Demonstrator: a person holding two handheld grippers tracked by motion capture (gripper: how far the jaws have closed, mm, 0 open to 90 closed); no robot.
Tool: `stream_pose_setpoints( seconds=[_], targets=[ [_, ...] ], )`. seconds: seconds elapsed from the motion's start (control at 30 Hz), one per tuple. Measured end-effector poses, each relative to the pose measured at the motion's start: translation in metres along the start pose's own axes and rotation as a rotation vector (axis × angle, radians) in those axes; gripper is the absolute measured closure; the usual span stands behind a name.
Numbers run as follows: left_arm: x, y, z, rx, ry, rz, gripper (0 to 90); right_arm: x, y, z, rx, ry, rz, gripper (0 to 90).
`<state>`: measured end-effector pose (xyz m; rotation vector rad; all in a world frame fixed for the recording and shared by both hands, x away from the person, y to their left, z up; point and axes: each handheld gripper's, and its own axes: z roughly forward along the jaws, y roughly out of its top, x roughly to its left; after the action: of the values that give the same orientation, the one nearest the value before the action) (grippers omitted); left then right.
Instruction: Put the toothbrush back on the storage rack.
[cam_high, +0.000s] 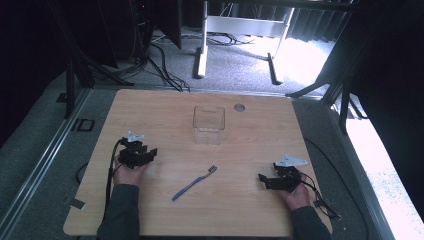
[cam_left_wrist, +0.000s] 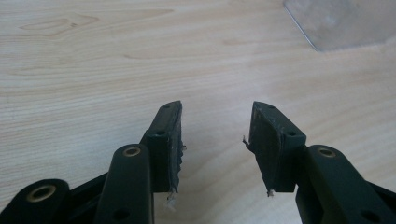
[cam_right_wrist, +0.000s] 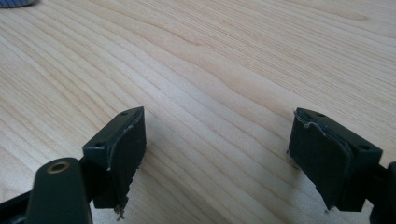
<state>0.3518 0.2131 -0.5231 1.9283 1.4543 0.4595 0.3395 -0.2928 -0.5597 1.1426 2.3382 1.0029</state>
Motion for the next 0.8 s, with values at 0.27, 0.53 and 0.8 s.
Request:
stream_pose_setpoints(
  seconds=[0.27,0.53,0.8],
  targets=[
    [-0.012,0.004,-0.004,0.036,-0.033,0.034,56.2,0.0,0.0,0.0,0.0,0.001,0.0,18.7],
    [-0.027,0.013,-0.013,0.021,-0.065,0.056,58.5,0.0,0.0,0.0,0.0,0.001,0.0,18.7],
    [-0.037,0.02,-0.02,0.019,-0.071,0.069,59.0,0.0,0.0,0.0,0.0,0.001,0.0,18.7]
  ],
)
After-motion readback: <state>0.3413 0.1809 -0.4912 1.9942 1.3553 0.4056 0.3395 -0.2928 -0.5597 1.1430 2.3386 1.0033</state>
